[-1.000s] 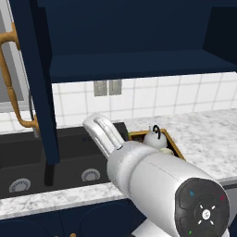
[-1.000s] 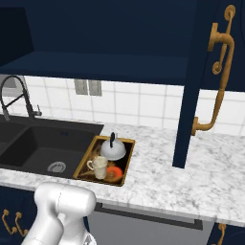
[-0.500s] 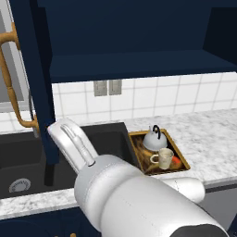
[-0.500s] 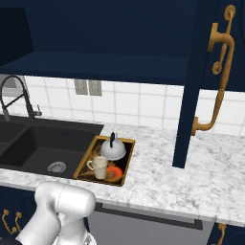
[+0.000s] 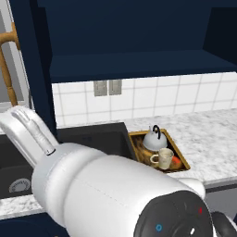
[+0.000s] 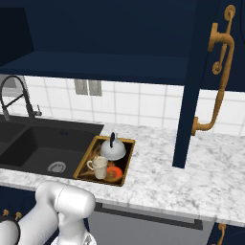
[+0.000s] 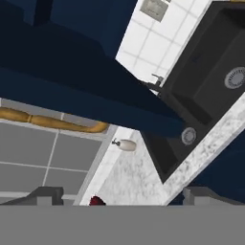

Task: Pick the kettle from the counter and place it on the tray. Then pick the mug from the cabinet and place it on the tray. Then close the cabinet doors.

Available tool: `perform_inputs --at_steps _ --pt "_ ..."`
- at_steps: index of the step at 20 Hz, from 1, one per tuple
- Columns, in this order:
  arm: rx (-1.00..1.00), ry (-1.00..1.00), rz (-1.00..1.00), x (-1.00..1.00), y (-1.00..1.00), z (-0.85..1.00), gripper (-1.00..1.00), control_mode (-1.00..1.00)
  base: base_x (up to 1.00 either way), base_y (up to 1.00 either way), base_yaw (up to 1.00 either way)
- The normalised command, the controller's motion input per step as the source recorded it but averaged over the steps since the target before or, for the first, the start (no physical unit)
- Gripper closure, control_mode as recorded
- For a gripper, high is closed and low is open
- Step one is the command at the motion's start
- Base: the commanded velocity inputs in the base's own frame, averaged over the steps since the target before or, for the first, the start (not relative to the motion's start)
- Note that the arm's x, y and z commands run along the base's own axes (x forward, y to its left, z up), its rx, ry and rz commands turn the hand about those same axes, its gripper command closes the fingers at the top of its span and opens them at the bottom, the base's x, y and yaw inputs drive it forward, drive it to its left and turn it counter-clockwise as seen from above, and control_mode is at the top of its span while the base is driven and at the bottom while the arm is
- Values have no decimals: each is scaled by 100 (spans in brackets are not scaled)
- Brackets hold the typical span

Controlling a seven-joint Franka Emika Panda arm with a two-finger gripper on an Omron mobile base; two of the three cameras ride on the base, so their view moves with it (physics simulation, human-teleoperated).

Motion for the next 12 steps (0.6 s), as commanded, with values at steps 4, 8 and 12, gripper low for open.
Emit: perform_inputs --at_steps 4,8,12 --pt "5 2 0 17 63 4 -100 -100 0 0 0" --pt "17 0 0 41 22 0 -100 -100 0 0 0" --pt "22 0 0 48 0 0 -100 -100 0 0 0"
